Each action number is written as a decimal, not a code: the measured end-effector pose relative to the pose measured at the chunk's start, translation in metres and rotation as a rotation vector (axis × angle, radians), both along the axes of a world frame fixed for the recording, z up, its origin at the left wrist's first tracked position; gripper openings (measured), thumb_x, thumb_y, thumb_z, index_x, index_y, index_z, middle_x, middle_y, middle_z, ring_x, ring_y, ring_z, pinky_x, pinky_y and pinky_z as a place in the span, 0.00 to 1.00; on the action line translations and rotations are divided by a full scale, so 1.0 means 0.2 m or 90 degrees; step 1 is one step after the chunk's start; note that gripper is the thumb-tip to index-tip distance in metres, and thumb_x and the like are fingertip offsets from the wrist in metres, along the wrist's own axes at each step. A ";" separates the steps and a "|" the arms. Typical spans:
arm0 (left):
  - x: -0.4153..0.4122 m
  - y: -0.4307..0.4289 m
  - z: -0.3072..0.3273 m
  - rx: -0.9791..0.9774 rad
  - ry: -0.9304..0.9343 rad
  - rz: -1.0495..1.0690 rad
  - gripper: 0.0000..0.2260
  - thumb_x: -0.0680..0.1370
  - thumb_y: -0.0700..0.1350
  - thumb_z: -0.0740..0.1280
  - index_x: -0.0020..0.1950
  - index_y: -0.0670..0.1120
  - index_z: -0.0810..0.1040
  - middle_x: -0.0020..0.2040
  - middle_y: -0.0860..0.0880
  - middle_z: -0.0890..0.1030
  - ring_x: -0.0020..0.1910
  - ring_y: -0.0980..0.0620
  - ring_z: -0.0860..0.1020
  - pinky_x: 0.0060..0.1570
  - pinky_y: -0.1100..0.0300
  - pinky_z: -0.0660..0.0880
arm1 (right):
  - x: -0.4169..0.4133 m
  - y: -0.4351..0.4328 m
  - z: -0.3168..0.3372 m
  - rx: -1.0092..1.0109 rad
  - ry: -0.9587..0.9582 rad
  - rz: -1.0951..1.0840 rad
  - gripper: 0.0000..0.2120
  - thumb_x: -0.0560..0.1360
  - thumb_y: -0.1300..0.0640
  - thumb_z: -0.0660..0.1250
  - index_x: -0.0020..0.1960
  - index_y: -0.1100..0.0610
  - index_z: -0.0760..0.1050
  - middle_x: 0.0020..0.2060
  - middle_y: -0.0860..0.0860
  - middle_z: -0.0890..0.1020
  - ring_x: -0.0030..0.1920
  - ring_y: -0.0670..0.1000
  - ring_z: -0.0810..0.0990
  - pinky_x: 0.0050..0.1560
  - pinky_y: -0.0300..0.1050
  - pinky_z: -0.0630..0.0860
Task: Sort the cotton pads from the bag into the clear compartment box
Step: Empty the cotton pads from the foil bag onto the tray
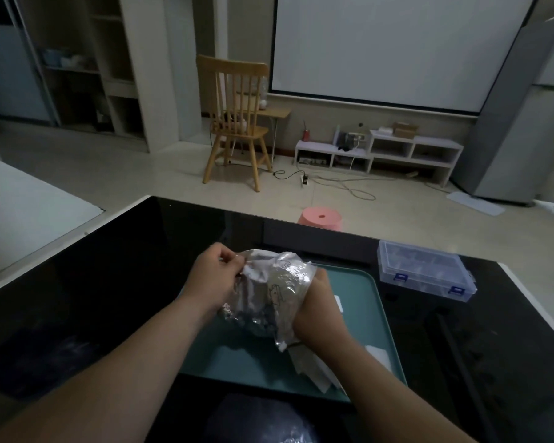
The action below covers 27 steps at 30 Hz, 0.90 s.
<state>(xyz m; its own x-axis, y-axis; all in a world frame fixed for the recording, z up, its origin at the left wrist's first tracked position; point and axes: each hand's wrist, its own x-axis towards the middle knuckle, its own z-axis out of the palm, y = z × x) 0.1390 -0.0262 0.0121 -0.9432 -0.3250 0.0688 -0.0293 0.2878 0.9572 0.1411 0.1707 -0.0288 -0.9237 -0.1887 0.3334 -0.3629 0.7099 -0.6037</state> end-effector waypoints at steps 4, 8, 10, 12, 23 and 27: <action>-0.01 -0.07 -0.01 0.006 -0.004 0.048 0.07 0.80 0.45 0.70 0.44 0.44 0.78 0.44 0.43 0.83 0.44 0.44 0.81 0.44 0.49 0.76 | 0.03 -0.01 0.05 -0.073 -0.034 0.028 0.19 0.76 0.62 0.71 0.64 0.48 0.77 0.63 0.47 0.72 0.58 0.46 0.72 0.53 0.26 0.68; -0.02 -0.13 -0.02 0.029 -0.020 0.077 0.06 0.80 0.45 0.70 0.46 0.44 0.78 0.45 0.42 0.83 0.45 0.42 0.81 0.46 0.47 0.78 | 0.03 0.05 0.06 -0.123 -0.040 0.000 0.19 0.72 0.56 0.77 0.60 0.46 0.76 0.57 0.47 0.75 0.53 0.47 0.75 0.49 0.31 0.71; -0.01 -0.15 -0.02 0.022 -0.024 0.081 0.06 0.80 0.45 0.70 0.46 0.44 0.78 0.45 0.42 0.82 0.46 0.42 0.81 0.45 0.48 0.77 | 0.02 0.10 0.07 -0.154 -0.044 -0.019 0.20 0.70 0.53 0.79 0.58 0.45 0.75 0.55 0.47 0.77 0.52 0.48 0.77 0.49 0.42 0.77; -0.01 -0.17 -0.01 0.007 -0.003 0.094 0.05 0.80 0.44 0.70 0.46 0.44 0.78 0.45 0.44 0.82 0.45 0.44 0.80 0.42 0.52 0.75 | -0.01 0.17 0.06 -0.178 -0.072 -0.037 0.20 0.69 0.52 0.80 0.55 0.44 0.75 0.52 0.47 0.81 0.50 0.49 0.81 0.47 0.50 0.82; 0.07 0.01 0.25 -0.399 0.201 0.029 0.08 0.81 0.45 0.68 0.45 0.50 0.71 0.38 0.52 0.79 0.37 0.53 0.78 0.34 0.58 0.68 | -0.04 0.41 0.08 -0.075 -0.290 0.014 0.58 0.58 0.26 0.79 0.81 0.39 0.57 0.77 0.55 0.66 0.68 0.58 0.77 0.66 0.59 0.79; 0.10 0.07 0.33 -0.516 0.319 -0.012 0.09 0.80 0.46 0.70 0.46 0.52 0.70 0.38 0.51 0.78 0.36 0.49 0.77 0.43 0.52 0.74 | -0.01 0.39 0.11 -0.033 -0.282 0.006 0.55 0.66 0.28 0.76 0.83 0.41 0.53 0.80 0.54 0.57 0.71 0.60 0.73 0.69 0.61 0.77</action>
